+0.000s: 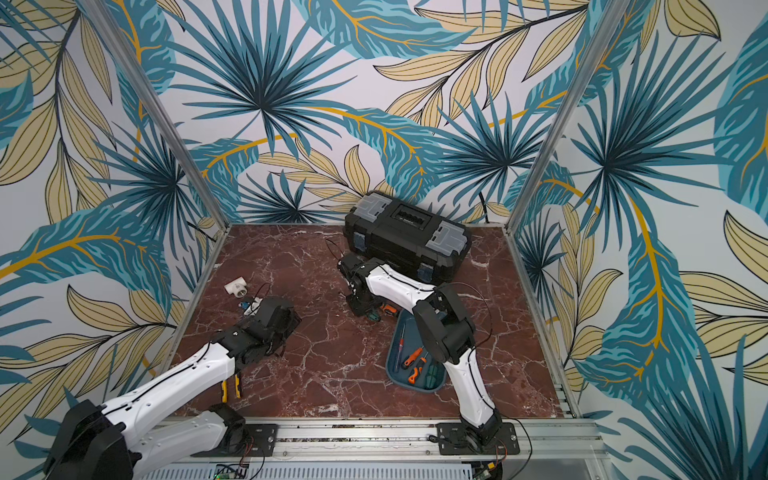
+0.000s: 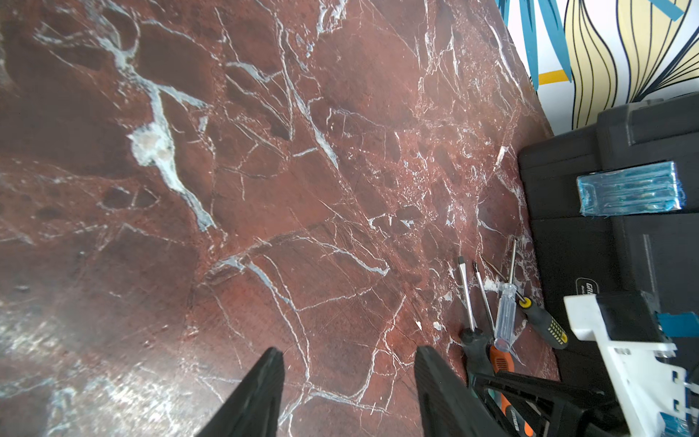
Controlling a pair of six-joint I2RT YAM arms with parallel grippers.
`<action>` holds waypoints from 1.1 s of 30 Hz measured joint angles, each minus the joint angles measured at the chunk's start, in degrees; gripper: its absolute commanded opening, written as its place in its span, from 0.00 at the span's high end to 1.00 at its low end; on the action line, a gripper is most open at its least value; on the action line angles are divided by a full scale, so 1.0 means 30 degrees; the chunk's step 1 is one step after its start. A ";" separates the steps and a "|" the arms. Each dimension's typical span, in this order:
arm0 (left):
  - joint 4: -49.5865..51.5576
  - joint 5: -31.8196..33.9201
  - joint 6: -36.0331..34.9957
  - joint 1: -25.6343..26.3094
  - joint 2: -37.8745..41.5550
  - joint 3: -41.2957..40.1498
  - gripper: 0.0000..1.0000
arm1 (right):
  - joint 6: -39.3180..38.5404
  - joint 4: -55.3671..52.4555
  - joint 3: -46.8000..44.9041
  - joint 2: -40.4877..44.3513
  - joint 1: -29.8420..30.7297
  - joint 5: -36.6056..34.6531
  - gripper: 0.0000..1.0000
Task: Put the screwdriver on the desktop into the storage box
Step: Pick up the screwdriver from the center of the board, then place the screwdriver in the storage box.
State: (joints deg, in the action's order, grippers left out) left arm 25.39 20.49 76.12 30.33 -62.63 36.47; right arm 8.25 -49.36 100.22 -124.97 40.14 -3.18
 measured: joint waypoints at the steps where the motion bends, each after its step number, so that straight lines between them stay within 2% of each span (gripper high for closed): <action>1: -0.0015 0.0000 0.0000 -0.0007 -0.0058 0.0000 0.40 | -0.0066 -0.0036 0.0000 -0.0109 0.0117 0.0015 0.56; 7: -0.0015 -0.0058 -0.0022 -0.0007 -0.0226 0.0007 0.40 | -0.0423 -0.0474 0.0262 -0.0998 0.0736 0.0066 0.58; 14: 0.0058 -0.0066 -0.0109 -0.0007 -0.0160 0.0015 0.40 | -0.0801 -0.0772 0.0699 -0.1209 0.1100 -0.0073 0.77; 20: 0.0189 -0.0044 -0.0393 -0.0007 0.0401 0.0015 0.40 | -0.0743 -0.0860 0.0670 -0.0663 0.1443 0.0248 0.82; 23: 0.0197 -0.0051 -0.0678 -0.0007 0.0583 0.0036 0.40 | -0.0015 0.0102 -0.0335 0.1625 0.1588 0.0641 0.82; 27: 0.0219 -0.0051 -0.1246 -0.0007 0.0554 0.0182 0.40 | 0.1974 0.2193 -0.3330 0.7293 0.1632 0.0568 0.82; 31: 0.0248 -0.0153 -0.1916 -0.0015 -0.0044 0.0729 0.41 | 0.5515 0.3993 -0.8021 1.3865 0.1625 -0.0678 0.83; 33: 0.0182 -0.0357 -0.2222 -0.0015 -0.0597 0.1035 0.41 | 0.7767 0.4197 -1.0630 1.6291 0.1617 -0.1392 0.83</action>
State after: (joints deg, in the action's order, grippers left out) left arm 25.93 19.42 69.45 30.28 -64.42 39.57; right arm 31.55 -36.77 68.34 -76.09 44.99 -7.35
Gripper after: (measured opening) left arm 0.595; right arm 0.315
